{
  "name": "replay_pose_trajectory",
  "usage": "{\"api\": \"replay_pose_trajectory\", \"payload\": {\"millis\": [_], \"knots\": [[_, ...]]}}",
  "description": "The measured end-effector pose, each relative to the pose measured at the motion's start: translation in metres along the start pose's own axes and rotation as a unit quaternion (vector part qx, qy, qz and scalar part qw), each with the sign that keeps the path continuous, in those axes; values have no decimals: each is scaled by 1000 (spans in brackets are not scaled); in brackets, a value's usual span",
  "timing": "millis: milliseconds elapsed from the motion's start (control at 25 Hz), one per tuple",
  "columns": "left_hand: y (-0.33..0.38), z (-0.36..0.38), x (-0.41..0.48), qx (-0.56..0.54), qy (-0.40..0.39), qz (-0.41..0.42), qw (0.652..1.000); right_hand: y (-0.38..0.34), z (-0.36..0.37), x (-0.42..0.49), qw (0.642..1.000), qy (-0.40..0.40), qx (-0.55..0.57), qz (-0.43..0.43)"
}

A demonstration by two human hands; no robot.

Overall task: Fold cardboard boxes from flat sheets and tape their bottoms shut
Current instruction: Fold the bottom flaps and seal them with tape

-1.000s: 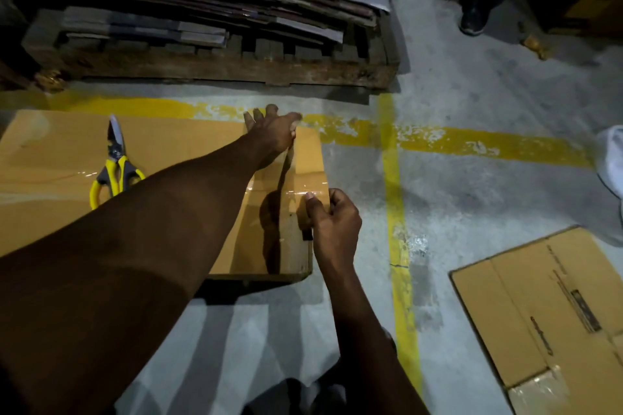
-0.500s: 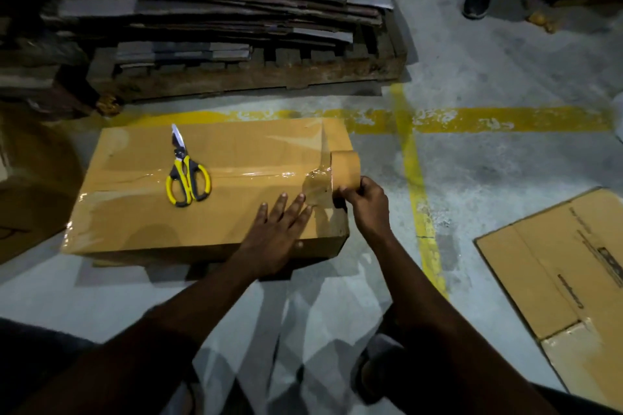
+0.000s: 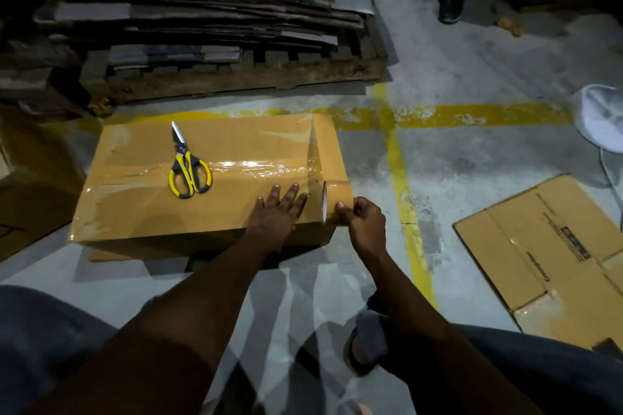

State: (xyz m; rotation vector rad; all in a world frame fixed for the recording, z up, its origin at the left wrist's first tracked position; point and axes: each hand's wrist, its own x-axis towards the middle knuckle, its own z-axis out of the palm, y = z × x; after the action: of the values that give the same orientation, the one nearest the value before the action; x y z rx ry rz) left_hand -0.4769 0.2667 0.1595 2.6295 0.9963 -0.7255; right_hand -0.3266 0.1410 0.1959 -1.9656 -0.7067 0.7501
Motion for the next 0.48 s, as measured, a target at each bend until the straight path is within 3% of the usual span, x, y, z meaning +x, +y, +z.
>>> {"api": "replay_pose_trajectory", "payload": {"millis": [200, 480], "knots": [[2, -5, -1, -7, -18, 0, 1000, 1, -2, -15, 999, 36, -31, -3], [1, -11, -1, -2, -26, 12, 1000, 34, -1, -25, 996, 7, -74, 55]]}}
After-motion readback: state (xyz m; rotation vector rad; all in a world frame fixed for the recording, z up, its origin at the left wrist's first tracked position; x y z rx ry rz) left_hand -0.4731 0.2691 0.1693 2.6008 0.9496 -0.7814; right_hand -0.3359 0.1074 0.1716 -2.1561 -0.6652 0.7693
